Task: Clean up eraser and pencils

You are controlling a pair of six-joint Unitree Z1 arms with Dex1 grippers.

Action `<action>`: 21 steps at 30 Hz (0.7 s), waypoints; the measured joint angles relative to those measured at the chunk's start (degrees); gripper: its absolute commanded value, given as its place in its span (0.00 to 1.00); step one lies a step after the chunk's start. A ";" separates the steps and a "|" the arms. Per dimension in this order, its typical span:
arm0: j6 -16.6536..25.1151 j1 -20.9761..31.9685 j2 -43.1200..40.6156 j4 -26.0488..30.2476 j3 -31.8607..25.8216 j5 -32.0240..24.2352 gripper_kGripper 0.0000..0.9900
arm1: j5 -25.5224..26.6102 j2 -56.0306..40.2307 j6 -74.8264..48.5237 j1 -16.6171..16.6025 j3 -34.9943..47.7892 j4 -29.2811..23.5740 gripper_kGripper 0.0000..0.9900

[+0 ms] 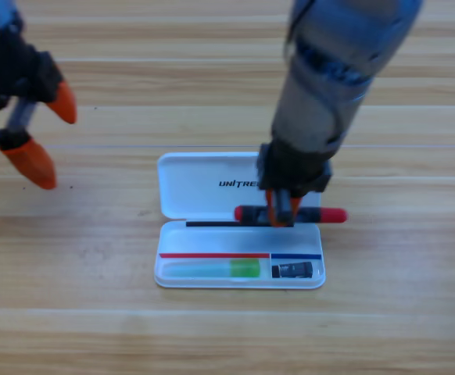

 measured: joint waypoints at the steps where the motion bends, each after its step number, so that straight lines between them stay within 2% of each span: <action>1: 1.42 1.74 -0.05 0.00 0.48 -0.88 1.00 | -0.20 1.06 0.05 0.39 -1.09 0.00 0.00; 4: 3.83 5.85 -0.04 0.00 2.49 -2.70 1.00 | -0.35 3.91 0.48 1.46 -3.43 0.00 0.00; 9: 5.58 9.31 -0.02 -0.19 3.90 -3.86 1.00 | -0.35 6.34 1.36 2.79 -6.24 0.00 0.00; 21: 5.64 9.83 -0.02 -1.60 5.27 -5.34 1.00 | -3.32 8.65 2.60 3.35 -9.56 0.00 0.00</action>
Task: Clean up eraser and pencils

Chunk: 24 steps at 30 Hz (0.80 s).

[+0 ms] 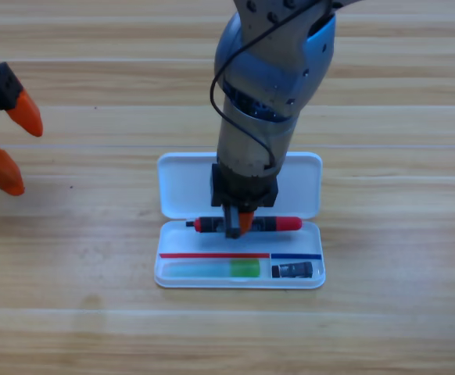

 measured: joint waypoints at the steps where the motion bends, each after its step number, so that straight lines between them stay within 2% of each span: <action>1: 0.00 0.00 0.00 -0.04 0.00 -0.10 1.00 | -0.06 0.01 0.30 0.00 -0.16 0.00 0.00; 14: -0.02 0.00 0.52 -0.05 0.25 -0.36 1.00 | -0.08 0.02 1.54 0.00 -0.90 0.00 0.00; 15: -0.03 0.00 0.54 -0.06 0.30 -0.36 1.00 | -0.08 0.02 1.56 0.00 -0.90 0.00 0.07; 17: -0.09 0.00 0.54 -0.07 0.32 -0.36 1.00 | -0.08 0.02 1.63 0.00 -0.90 0.00 0.32; 19: -0.12 0.00 0.59 -0.10 0.32 -0.37 1.00 | -0.08 0.02 1.66 0.00 -0.90 0.00 0.52; 24: -0.13 0.00 0.75 -0.30 0.32 -0.41 1.00 | -0.08 0.02 2.44 0.00 -0.90 0.00 0.76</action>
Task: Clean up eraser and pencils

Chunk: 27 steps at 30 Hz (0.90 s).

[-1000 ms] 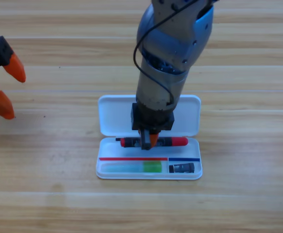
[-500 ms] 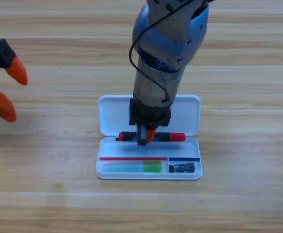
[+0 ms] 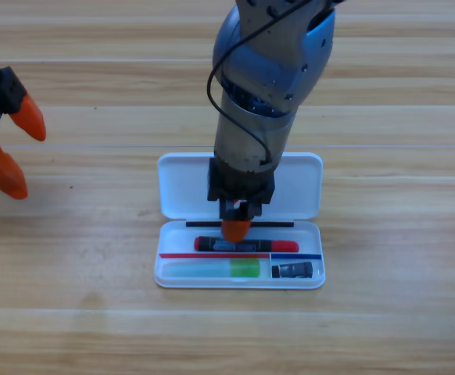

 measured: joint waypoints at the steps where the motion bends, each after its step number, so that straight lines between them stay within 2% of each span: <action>1: 0.00 0.00 0.09 0.00 0.00 -0.02 1.00 | 0.00 0.00 0.23 0.00 0.00 0.00 0.81; 4: -0.01 0.00 0.61 0.00 -0.30 -0.28 1.00 | 0.00 -0.02 1.52 0.00 0.07 0.00 0.87; 7: -0.31 0.00 1.63 0.00 -2.18 -1.09 1.00 | 0.01 -0.67 1.98 0.00 1.46 0.00 0.89; 11: -2.20 0.03 4.81 -0.01 -10.09 -3.48 0.96 | 2.14 -5.36 2.72 0.00 7.28 0.00 0.93; 14: -3.47 0.08 8.67 -0.01 -17.01 -6.34 0.87 | 7.39 -13.60 4.20 0.00 13.44 -0.15 0.95; 17: -5.51 0.09 13.76 -0.01 -22.78 -9.99 0.72 | 14.20 -25.10 5.12 -0.01 22.84 -3.06 0.96; 19: -6.31 0.13 17.16 -0.01 -25.39 -12.30 0.59 | 18.46 -33.11 5.48 -0.05 28.85 -7.25 0.96; 22: -6.47 0.13 22.06 -0.01 -27.27 -15.12 0.29 | 25.85 -43.47 7.73 -0.85 34.88 -12.03 0.96; 24: -6.07 0.13 24.80 -0.01 -27.69 -16.74 0.07 | 30.65 -47.67 7.88 -1.69 35.59 -12.14 0.96; 25: -5.52 0.13 25.97 -0.01 -27.91 -17.37 0.00 | 31.97 -49.14 7.92 -2.09 35.87 -12.14 0.96; 27: -4.71 0.07 28.37 -0.01 -28.37 -18.67 0.00 | 33.70 -51.65 7.93 -2.78 36.92 -12.14 0.96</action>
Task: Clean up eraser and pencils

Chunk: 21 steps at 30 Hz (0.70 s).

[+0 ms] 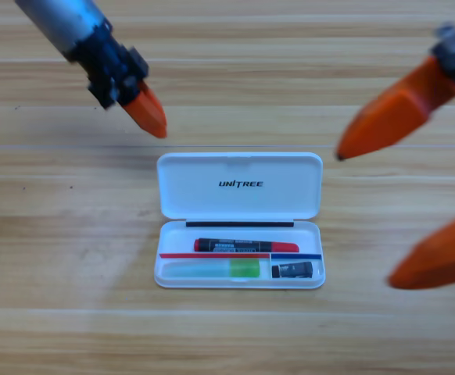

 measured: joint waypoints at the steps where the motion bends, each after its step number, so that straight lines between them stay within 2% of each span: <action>1: 0.28 -0.01 0.97 0.00 -0.08 -0.59 0.00 | 0.23 -0.88 0.00 -0.23 0.50 -0.01 0.96; 6: 0.61 -0.10 4.20 0.00 -0.13 -3.78 0.00 | 1.21 -1.94 0.00 -0.76 2.21 -0.42 0.96; 11: 0.76 -0.62 5.48 0.72 -0.13 -4.41 0.00 | 2.07 -1.94 0.00 -0.85 2.99 -1.77 0.96; 16: 3.22 -1.87 7.17 2.33 -0.13 -6.37 0.00 | 2.11 -1.94 0.13 -0.86 2.99 -2.39 0.96; 21: 3.73 -3.32 7.81 3.43 -0.12 -7.69 0.00 | 2.12 -1.94 0.41 -0.91 2.99 -2.52 0.96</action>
